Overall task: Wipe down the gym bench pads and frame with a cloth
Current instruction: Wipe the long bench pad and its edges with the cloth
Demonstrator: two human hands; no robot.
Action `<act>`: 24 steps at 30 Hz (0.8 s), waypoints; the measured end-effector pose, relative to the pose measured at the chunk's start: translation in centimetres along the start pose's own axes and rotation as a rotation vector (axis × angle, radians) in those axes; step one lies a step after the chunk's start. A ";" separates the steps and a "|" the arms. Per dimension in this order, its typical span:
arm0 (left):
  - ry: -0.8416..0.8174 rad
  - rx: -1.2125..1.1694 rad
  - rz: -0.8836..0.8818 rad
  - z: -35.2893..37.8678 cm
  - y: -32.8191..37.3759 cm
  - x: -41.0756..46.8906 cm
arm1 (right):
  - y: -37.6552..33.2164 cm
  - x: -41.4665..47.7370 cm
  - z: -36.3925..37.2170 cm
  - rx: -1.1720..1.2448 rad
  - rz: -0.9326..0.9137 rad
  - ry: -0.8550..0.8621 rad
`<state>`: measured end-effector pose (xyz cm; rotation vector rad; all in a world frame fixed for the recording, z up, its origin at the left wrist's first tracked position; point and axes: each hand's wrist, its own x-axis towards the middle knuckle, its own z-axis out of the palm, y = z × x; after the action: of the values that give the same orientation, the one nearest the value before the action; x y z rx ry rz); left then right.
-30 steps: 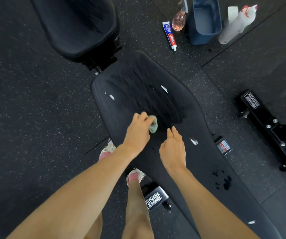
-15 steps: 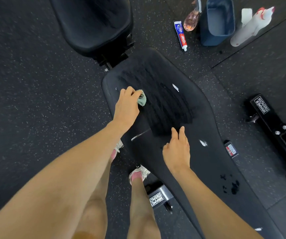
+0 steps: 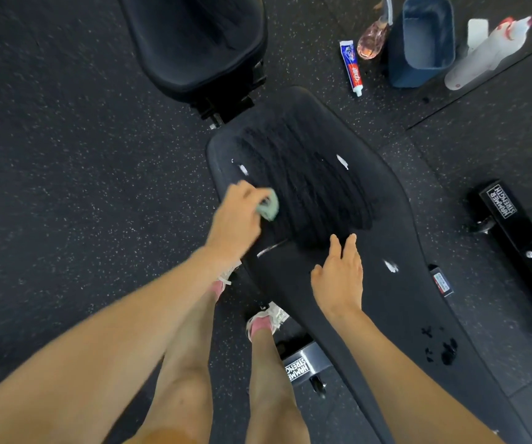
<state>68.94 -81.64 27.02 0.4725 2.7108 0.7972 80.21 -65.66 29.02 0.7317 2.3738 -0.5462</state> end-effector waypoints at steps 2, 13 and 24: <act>0.062 0.055 -0.112 -1.2 -2.4 1.6 | 0.1 -0.1 0.3 -0.016 -0.004 0.008; -0.006 -0.052 -0.185 2.7 1.4 -3.1 | -0.3 -0.3 0.8 -0.057 -0.002 -0.039; 0.059 -0.111 -0.215 -1.7 -2.2 -1.9 | -1.5 0.0 1.3 -0.122 0.067 -0.075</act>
<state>69.55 -84.88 27.51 0.1322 2.6927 0.9065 79.88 -67.46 28.40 0.7200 2.2820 -0.3905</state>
